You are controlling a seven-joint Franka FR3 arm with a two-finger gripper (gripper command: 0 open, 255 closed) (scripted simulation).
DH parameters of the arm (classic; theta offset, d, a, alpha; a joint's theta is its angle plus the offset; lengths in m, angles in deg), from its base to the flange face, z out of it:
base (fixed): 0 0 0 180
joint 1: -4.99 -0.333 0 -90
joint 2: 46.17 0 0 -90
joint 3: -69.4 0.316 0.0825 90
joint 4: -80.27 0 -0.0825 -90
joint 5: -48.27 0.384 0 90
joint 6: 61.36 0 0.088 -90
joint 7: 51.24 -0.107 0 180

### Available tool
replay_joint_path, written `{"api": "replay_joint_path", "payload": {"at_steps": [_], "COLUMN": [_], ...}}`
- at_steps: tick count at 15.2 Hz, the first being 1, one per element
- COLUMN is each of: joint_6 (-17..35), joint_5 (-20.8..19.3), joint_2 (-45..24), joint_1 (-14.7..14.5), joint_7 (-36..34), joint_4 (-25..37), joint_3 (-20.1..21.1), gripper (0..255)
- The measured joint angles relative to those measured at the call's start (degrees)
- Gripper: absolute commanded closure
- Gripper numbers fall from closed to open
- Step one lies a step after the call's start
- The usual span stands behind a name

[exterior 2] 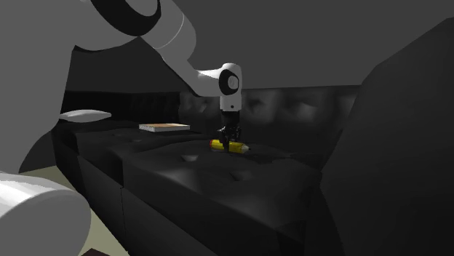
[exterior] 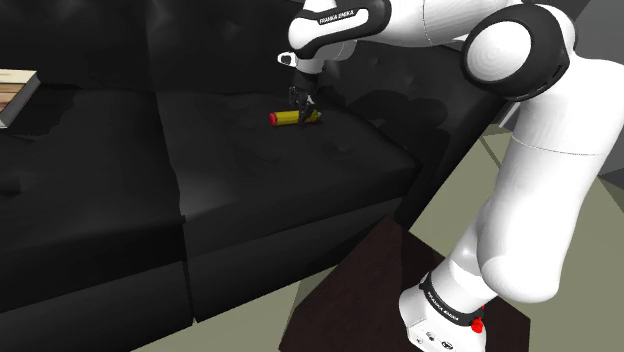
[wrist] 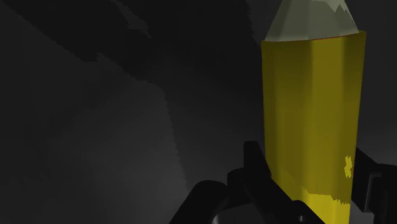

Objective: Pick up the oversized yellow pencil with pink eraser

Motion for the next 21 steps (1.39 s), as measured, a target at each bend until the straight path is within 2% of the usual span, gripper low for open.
{"api": "replay_joint_path", "payload": {"at_steps": [8,21], "joint_6": [-1.0,-10.1], "joint_5": [-0.2,-1.0], "joint_2": [0.2,2.0], "joint_1": [-0.1,0.0], "joint_7": [-0.2,-0.8], "joint_4": [0.3,7.6], "joint_3": [0.0,-0.3], "gripper": [255,255]}}
